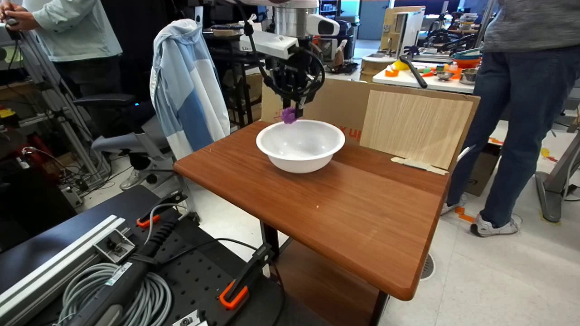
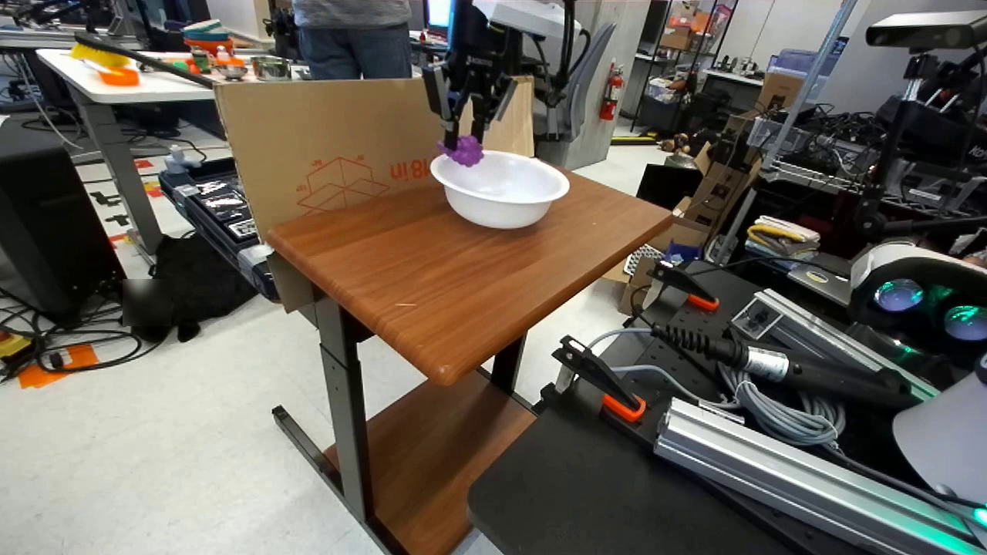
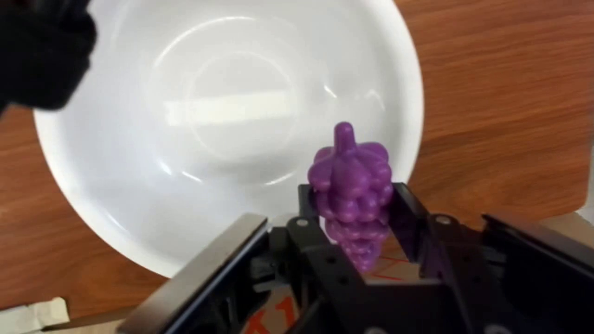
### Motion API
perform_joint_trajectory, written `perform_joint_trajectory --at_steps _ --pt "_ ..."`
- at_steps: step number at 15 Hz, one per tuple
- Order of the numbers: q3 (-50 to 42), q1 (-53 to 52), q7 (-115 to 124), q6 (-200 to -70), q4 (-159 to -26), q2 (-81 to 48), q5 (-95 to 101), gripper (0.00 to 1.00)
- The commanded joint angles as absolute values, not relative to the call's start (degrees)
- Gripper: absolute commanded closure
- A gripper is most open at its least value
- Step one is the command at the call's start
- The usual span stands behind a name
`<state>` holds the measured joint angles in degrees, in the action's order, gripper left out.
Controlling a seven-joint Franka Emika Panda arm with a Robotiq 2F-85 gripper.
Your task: Put the purple object in the bowl
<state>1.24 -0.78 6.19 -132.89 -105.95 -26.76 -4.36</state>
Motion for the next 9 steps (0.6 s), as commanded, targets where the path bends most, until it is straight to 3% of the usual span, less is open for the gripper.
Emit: perform_joint_trajectory --at_steps 1,5,6,9 --pt "0.5 0.8 6.6 -134.6 -110.6 -24.9 -6.6 0.83" --pt "0.2 1.4 6.9 -134.8 -112.4 -25.0 -6.8 0.83" --pt "0.2 1.4 7.1 -134.4 -112.7 -24.9 -6.8 0.33" --pt "0.6 1.4 6.7 -133.8 -114.2 -23.3 -7.2 0.19"
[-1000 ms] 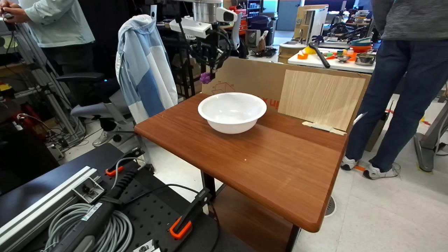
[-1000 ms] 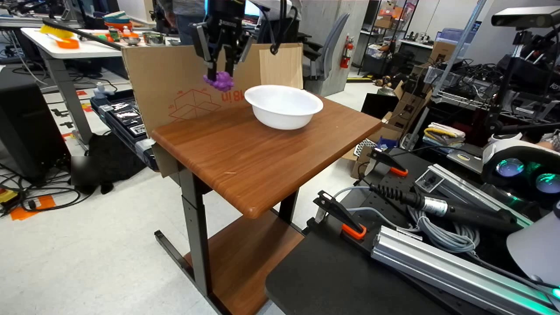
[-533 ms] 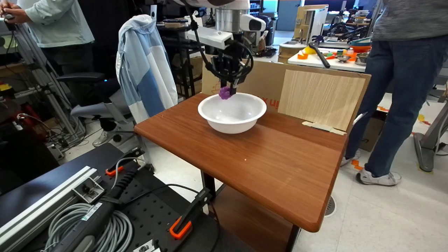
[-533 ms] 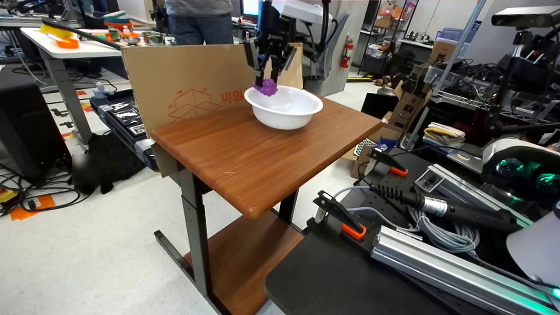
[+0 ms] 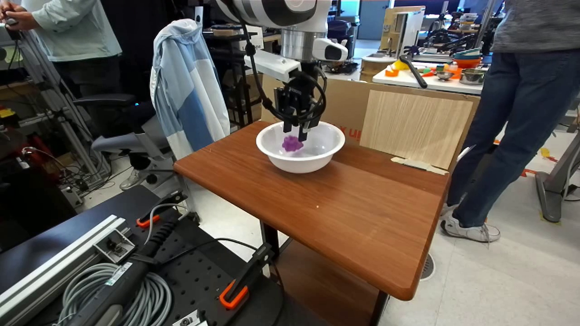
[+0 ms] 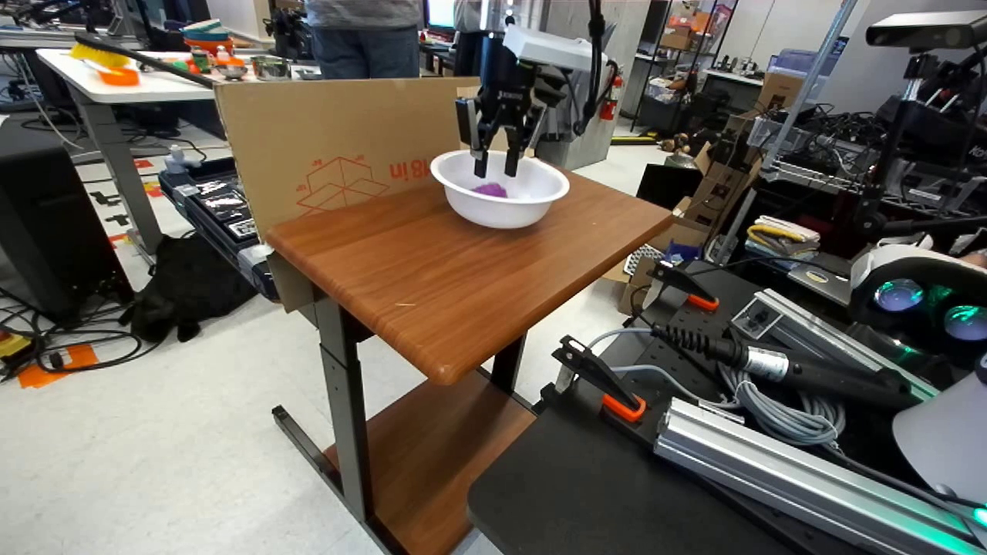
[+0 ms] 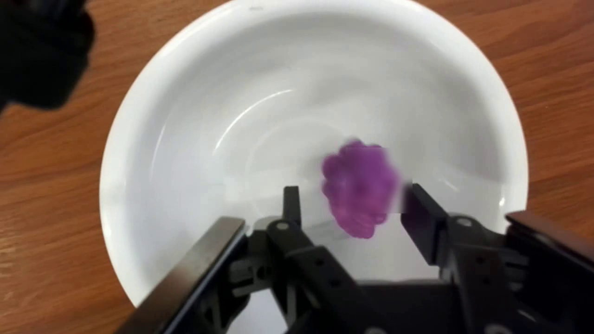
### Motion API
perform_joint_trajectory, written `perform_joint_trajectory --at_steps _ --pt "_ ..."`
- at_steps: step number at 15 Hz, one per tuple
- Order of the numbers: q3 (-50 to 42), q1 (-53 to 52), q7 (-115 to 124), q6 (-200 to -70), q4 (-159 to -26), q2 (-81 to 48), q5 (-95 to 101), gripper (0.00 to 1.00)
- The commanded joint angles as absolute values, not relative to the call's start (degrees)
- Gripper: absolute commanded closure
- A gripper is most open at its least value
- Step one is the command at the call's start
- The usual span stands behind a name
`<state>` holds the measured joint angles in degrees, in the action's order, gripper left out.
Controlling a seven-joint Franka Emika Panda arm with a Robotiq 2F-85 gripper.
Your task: Put the purple object in the bowl
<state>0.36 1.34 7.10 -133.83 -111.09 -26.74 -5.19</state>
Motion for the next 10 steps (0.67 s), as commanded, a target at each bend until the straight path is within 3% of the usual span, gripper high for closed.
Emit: perform_joint_trajectory --at_steps 1,3,9,10 --pt "0.8 1.3 6.5 -133.0 -115.0 -22.3 -7.1 0.10" --pt "1.4 1.4 5.1 -131.8 -117.5 -19.1 -7.2 0.00" --pt "1.9 0.4 3.3 -128.0 -125.9 -6.6 -6.1 0.00" --pt "1.4 0.3 4.3 -129.3 -121.2 -12.7 -5.6 0.00"
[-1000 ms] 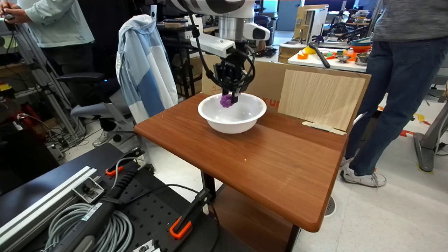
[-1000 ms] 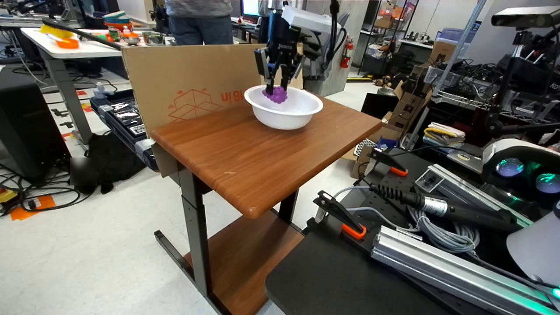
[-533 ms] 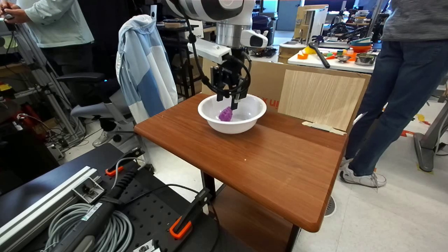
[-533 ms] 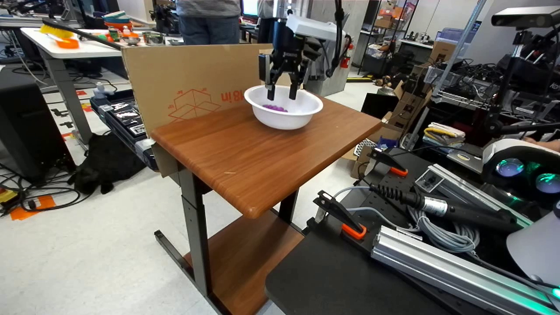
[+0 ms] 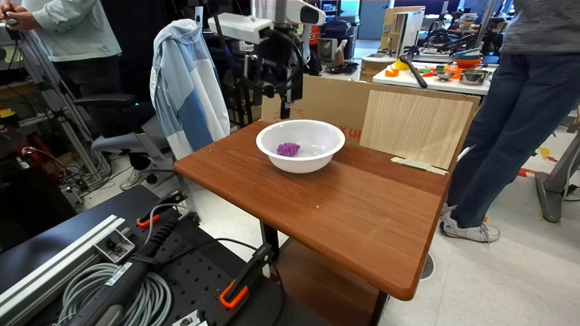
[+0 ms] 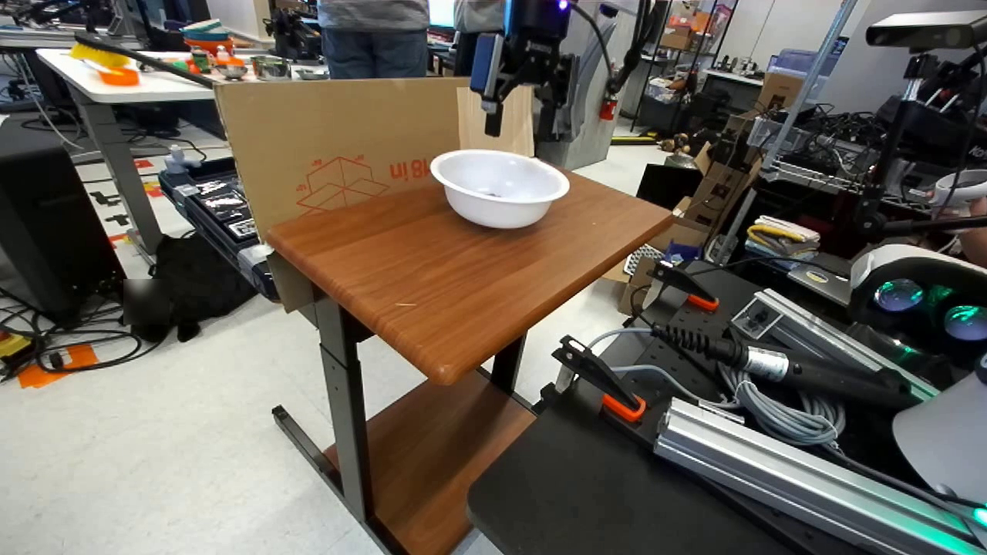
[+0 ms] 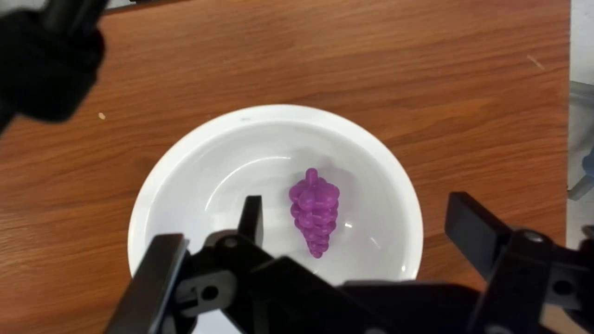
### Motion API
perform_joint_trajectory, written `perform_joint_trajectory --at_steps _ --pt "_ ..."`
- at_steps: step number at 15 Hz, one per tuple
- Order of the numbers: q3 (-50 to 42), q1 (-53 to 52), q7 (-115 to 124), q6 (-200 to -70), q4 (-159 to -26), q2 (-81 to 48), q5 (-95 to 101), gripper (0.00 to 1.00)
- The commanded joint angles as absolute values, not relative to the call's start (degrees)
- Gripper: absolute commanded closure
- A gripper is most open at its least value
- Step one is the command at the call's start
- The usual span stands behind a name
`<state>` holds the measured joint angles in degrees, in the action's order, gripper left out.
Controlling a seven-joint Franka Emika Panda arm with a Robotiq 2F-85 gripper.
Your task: Put the purple object in the bowl
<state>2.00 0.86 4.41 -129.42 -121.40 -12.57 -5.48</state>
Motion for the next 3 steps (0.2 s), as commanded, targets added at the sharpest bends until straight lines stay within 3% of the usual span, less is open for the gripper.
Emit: perform_joint_trajectory --at_steps 1,3 --pt "1.5 0.3 4.3 -128.9 -122.6 -10.6 -5.6 0.00" --pt "1.5 0.2 4.2 -128.7 -124.5 -8.1 -5.5 0.00"
